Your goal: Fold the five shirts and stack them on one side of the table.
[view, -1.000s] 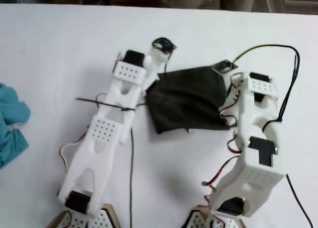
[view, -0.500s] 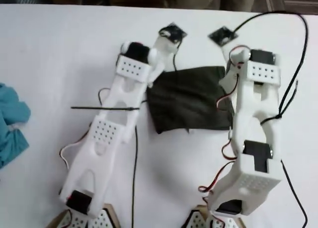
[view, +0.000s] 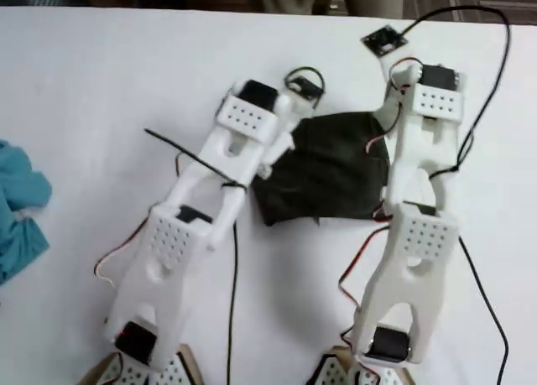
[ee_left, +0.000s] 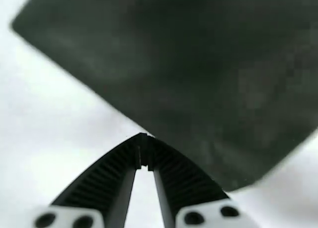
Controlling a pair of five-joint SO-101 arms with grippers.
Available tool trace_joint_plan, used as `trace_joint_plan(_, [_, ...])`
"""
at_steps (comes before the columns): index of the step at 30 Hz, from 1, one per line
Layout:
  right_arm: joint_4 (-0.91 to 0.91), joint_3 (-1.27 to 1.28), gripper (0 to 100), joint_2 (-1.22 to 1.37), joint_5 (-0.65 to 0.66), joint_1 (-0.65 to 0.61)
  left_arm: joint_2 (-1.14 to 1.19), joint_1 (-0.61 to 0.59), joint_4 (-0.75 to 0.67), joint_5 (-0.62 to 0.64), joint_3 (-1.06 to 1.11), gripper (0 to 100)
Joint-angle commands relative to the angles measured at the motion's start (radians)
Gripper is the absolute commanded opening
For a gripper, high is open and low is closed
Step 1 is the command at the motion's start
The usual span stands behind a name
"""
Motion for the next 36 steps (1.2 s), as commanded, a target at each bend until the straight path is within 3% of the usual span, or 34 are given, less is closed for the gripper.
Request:
trace_joint_plan(1, [0.064, -0.173, 2.1, 0.041, -0.009, -0.021, -0.15, 0.049, 0.009, 0.002, 0.024, 2])
trace_joint_plan(14, [0.099, -0.272, 2.1, 0.11, -0.009, -0.028, -0.193, 0.08, -0.146, 0.029, 0.346, 2])
trace_joint_plan(26, [0.085, -0.264, 2.1, 0.113, -0.003, -0.031, -0.21, 0.078, -0.152, 0.031, 0.341, 2])
trace_joint_plan(36, [0.085, -0.264, 2.1, 0.113, -0.005, -0.035, -0.359, 0.163, -0.152, 0.031, 0.44, 2])
